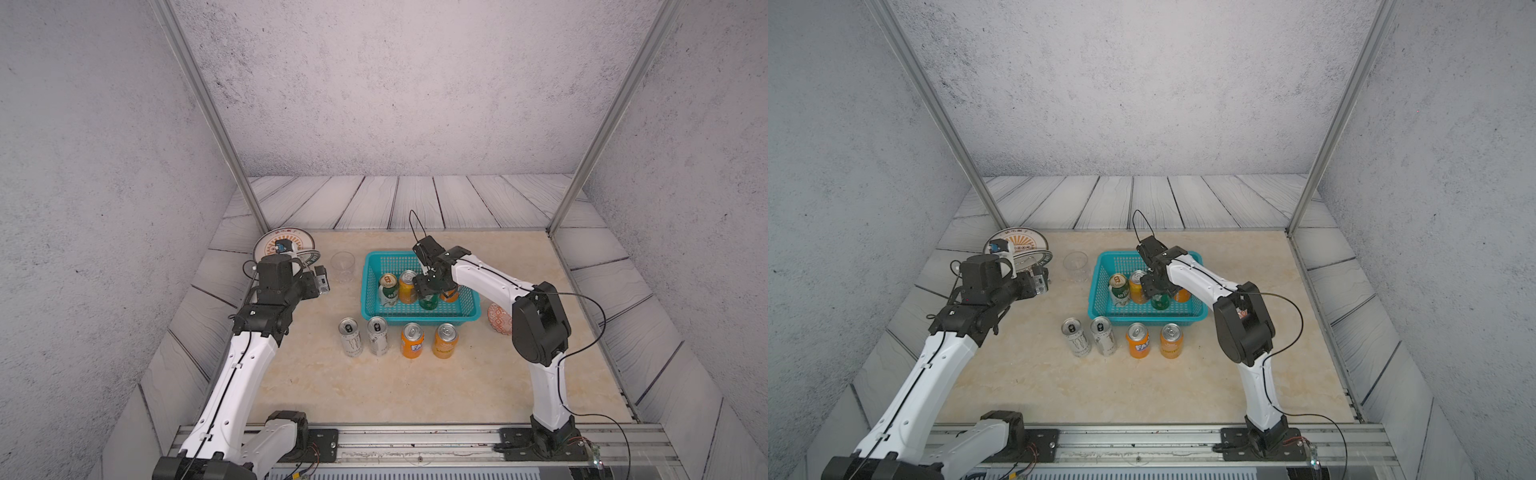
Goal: Take out the drinks from the basket
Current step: Pick up the drink from the basket.
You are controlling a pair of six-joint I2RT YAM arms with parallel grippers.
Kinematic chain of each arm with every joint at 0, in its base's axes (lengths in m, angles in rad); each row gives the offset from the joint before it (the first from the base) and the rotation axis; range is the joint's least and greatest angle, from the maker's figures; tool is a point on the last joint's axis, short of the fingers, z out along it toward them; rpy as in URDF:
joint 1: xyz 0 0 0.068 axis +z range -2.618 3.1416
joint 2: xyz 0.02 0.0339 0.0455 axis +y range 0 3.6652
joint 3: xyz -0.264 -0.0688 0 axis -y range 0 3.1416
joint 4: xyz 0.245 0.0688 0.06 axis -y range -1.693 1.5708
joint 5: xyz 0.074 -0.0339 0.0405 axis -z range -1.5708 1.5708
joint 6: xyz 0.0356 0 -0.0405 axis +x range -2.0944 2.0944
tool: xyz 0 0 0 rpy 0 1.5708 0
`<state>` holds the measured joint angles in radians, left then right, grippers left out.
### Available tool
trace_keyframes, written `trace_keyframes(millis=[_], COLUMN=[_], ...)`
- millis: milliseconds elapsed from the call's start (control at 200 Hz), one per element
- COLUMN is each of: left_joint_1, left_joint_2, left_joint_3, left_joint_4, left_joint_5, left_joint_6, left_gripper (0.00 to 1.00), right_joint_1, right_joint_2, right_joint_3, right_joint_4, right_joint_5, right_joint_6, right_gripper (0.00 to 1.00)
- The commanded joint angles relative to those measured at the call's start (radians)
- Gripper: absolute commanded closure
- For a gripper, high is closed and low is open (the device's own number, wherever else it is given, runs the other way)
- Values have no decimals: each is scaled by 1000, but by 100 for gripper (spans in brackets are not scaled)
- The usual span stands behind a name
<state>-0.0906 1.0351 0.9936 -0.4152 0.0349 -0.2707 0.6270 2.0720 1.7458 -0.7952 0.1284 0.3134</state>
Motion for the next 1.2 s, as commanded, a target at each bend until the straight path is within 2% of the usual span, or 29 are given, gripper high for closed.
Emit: trace_keyframes(millis=[0,165,360,1196], left_joint_1=[14,15,16,17], left_joint_2=[2,0,0,6], left_joint_3=[11,11,13,11], left_joint_4=[-3,-3,-3,-2], left_joint_5=[10,10,12,16], left_joint_6=[-4,-4,-5,-8], left_gripper=[1,1,1,1], right_joint_1=[-2,-3,-2,1], right_joint_2=[14,-16,-70,-452], right_joint_3=[22,28,34,-8], right_joint_4=[-15,-28,-52,-215], right_joint_5=[-5,0,-3,-26], right_joint_6=[-1,-6,-13,-40], right_gripper=[29,35,37,38])
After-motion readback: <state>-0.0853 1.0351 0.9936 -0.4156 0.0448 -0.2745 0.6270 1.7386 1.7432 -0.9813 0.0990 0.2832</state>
